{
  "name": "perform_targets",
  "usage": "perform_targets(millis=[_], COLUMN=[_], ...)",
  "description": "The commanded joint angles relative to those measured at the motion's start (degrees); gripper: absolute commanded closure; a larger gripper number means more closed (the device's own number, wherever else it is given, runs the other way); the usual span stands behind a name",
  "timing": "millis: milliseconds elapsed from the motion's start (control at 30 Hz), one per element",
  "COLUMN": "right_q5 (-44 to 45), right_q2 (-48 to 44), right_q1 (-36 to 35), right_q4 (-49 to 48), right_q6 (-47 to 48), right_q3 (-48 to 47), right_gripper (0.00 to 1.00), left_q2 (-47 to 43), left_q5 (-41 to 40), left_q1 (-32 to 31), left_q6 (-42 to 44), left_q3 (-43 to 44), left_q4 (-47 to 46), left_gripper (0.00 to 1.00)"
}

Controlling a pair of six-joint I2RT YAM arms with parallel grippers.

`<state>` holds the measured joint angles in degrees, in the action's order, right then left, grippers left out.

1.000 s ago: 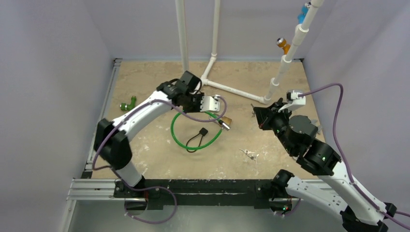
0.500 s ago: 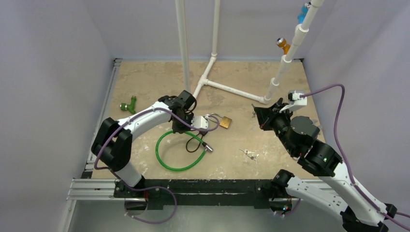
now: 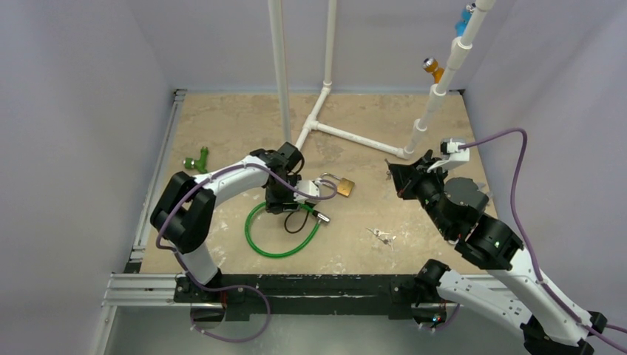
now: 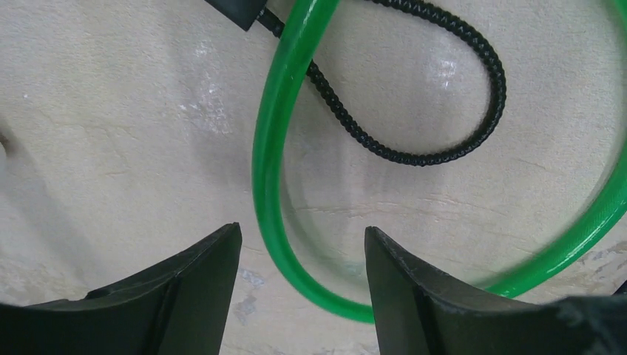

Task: Unlock with the key
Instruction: Place the lock at the center of the board, then pick up the lock from the center of the board.

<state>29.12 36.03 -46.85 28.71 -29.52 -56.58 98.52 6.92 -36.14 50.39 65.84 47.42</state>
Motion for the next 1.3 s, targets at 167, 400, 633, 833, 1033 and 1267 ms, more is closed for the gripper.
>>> perform_targets(millis=[167, 400, 633, 833, 1033, 1267], right_q5=[1.29, 1.89, 2.55, 2.74, 2.61, 2.0], right_q2=[0.71, 0.7, 0.45, 0.62, 0.16, 0.37], right_q1=[0.18, 0.15, 0.18, 0.16, 0.17, 0.16], right_q4=[-1.92, -1.42, -0.86, -0.81, -0.63, -0.67], right_q6=[0.68, 0.69, 0.63, 0.69, 0.21, -0.17], right_q3=[-2.24, -2.72, -3.14, -3.3, -3.39, -3.37], right_gripper=[1.0, 1.0, 1.0, 1.0, 1.0, 1.0], left_q2=[2.57, 5.39, 7.73, 9.4, 11.01, 11.03], left_q5=[6.56, 13.79, 13.98, 11.36, 7.85, 5.89], left_q1=[-1.51, -1.96, -2.02, -2.46, -3.06, -3.41], left_q6=[0.92, 5.6, 10.7, 12.63, 14.02, 15.35], left_q3=[10.15, 11.6, 11.67, 10.56, 10.09, 8.28], left_q4=[-1.16, -1.19, 0.45, -1.56, -4.53, -6.97], left_gripper=[0.36, 0.38, 0.39, 0.42, 0.46, 0.61])
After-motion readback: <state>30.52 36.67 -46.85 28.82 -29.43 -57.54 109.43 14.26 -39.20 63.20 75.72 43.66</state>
